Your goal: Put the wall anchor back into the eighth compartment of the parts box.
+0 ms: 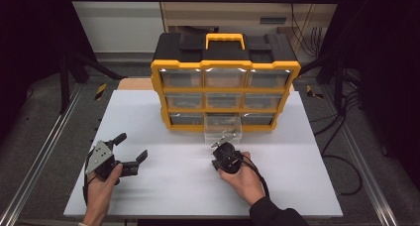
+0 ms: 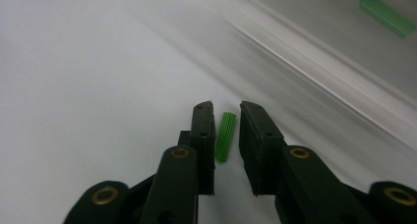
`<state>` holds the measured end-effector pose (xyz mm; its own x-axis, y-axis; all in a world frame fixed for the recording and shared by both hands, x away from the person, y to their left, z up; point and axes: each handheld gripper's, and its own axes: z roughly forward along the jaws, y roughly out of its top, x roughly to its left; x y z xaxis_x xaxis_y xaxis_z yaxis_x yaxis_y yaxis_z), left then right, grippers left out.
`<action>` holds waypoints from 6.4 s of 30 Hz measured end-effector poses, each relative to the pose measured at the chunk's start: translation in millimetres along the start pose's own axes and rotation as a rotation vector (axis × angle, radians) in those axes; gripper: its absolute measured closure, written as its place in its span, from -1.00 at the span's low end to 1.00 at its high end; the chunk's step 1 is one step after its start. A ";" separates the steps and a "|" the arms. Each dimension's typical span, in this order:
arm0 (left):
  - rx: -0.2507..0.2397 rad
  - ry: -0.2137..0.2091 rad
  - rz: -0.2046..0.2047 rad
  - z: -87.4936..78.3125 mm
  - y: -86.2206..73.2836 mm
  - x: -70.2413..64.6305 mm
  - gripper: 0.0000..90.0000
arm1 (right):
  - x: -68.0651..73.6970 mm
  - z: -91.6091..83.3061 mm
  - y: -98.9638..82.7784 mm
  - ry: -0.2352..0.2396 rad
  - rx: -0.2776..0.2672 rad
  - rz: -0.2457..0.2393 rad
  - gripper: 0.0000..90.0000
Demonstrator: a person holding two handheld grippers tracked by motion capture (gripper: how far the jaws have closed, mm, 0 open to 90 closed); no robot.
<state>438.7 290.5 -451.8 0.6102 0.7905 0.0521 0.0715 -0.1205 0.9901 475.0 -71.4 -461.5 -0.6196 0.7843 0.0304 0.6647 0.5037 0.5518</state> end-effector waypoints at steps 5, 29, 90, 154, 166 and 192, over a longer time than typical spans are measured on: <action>-0.008 -0.001 -0.004 -1.9 1.2 -0.3 -0.98 | 1.5 -0.5 -1.4 0.006 -0.006 0.017 0.86; 0.004 0.010 -0.013 -1.2 -1.6 0.1 -0.98 | -15.3 -29.4 -14.7 0.018 -0.200 -0.061 0.87; 0.000 0.010 -0.022 -2.1 -2.4 0.3 -0.98 | -36.8 -81.4 -14.6 -0.004 -0.434 0.004 0.87; -0.010 0.007 -0.024 -2.9 -0.8 1.4 -0.97 | -54.7 -111.9 43.9 -0.042 -0.476 -0.009 0.87; -0.013 0.010 -0.023 -3.6 -0.4 2.2 -0.97 | -51.6 -111.5 49.5 -0.040 -0.472 -0.022 0.87; -0.016 0.010 -0.023 -3.8 0.2 2.6 -0.97 | -48.9 -105.6 66.9 -0.052 -0.428 -0.064 0.87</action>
<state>437.3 294.8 -451.0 0.6009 0.7987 0.0308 0.0723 -0.0927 0.9931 505.7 -114.3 -338.0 -0.6244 0.7794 -0.0511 0.3859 0.3647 0.8474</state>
